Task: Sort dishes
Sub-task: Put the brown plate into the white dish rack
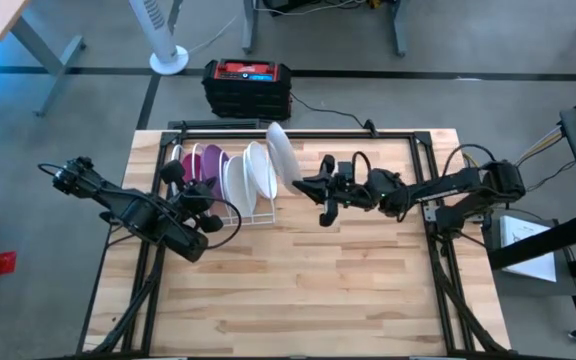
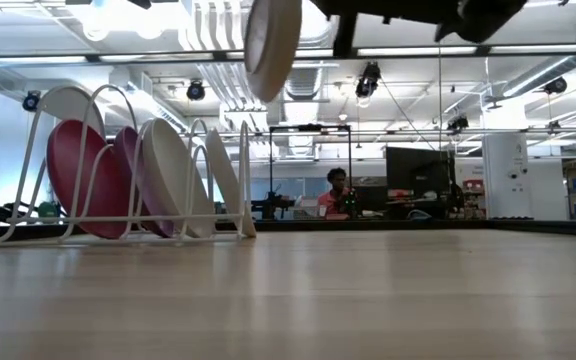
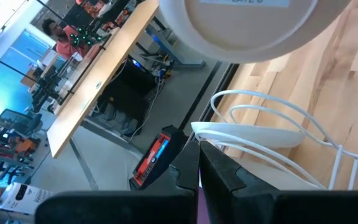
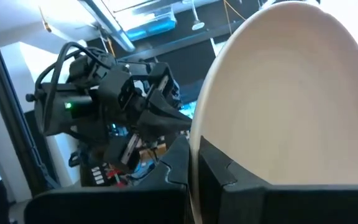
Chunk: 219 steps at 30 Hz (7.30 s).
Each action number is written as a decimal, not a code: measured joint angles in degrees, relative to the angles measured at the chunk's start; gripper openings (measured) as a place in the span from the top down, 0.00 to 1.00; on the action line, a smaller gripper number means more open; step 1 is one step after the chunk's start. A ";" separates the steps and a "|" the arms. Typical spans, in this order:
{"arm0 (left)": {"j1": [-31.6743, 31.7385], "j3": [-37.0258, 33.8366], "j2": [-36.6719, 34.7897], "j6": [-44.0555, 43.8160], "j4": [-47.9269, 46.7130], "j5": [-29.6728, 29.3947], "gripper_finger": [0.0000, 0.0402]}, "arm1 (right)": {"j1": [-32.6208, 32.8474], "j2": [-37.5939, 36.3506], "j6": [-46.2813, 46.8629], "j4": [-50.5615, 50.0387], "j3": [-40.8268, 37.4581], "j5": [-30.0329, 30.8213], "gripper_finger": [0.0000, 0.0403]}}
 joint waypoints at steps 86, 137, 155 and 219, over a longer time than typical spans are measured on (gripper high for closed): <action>0.00 -0.74 -7.22 1.85 -2.38 -7.57 1.00 | 4.75 40.44 -23.96 4.29 39.46 13.44 1.00; -0.02 -0.74 -7.09 0.80 -2.36 -5.31 1.00 | 3.43 40.60 -5.64 -7.71 38.59 16.33 0.97; -0.01 -0.74 -7.09 0.78 -2.16 -5.29 1.00 | 3.49 40.34 -5.93 -10.63 38.52 17.11 0.67; 0.00 -0.74 -7.07 0.34 -1.42 -4.26 1.00 | -3.77 31.02 9.45 -51.55 44.29 3.41 0.15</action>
